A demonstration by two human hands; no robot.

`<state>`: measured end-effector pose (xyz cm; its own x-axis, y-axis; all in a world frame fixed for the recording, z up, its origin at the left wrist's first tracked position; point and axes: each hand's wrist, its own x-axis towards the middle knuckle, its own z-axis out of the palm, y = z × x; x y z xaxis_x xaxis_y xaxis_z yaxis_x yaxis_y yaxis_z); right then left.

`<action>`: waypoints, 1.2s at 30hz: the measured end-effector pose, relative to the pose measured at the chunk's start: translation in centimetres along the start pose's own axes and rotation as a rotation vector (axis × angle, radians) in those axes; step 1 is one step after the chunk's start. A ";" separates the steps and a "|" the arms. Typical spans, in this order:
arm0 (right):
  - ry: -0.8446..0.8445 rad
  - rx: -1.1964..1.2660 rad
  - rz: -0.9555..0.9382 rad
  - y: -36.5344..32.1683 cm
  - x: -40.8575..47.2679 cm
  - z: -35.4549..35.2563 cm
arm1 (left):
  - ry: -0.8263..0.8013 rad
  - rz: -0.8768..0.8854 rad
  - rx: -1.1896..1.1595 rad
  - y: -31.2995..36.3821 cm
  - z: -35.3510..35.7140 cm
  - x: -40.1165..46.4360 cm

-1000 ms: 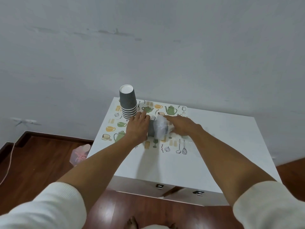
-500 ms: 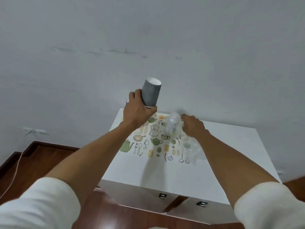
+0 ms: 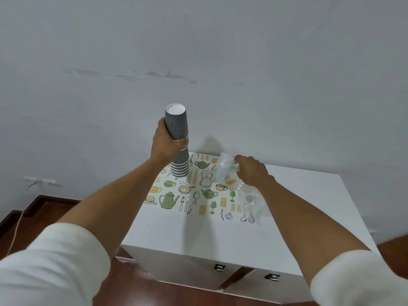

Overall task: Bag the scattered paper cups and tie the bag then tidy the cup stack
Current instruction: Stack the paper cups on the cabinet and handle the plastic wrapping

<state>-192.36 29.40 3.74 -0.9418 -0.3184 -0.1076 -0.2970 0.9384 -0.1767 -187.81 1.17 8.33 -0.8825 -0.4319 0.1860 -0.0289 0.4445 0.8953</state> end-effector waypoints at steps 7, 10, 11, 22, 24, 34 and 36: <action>-0.005 0.017 0.018 0.1 0.2 0.5 | -0.136 -0.095 0.030 -3.4 1.0 -0.2; 0.012 0.048 0.026 -0.1 0.0 0.8 | -0.120 -0.117 -0.008 -4.1 1.3 -0.9; 0.014 0.058 0.027 -0.1 -0.1 0.9 | -0.036 -0.076 0.048 -4.3 1.3 -1.4; 0.003 0.916 0.179 -0.4 0.5 -0.6 | -0.564 -0.308 -0.075 -3.4 5.0 -8.1; -0.027 1.137 0.192 -1.1 -0.2 -1.8 | -0.659 -0.500 -0.249 -3.1 5.6 -8.1; -0.261 1.470 0.266 -1.7 -2.7 -1.4 | -0.600 -0.491 -0.632 -2.0 5.6 -6.6; -0.276 1.490 0.351 -2.0 -3.4 -0.5 | -0.527 -0.462 -0.604 -2.1 5.3 -6.8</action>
<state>-188.65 28.63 4.99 -0.8214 -0.2906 -0.4908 0.5004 0.0456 -0.8646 -184.22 7.30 3.02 -0.9479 0.0143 -0.3183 -0.3128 -0.2313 0.9212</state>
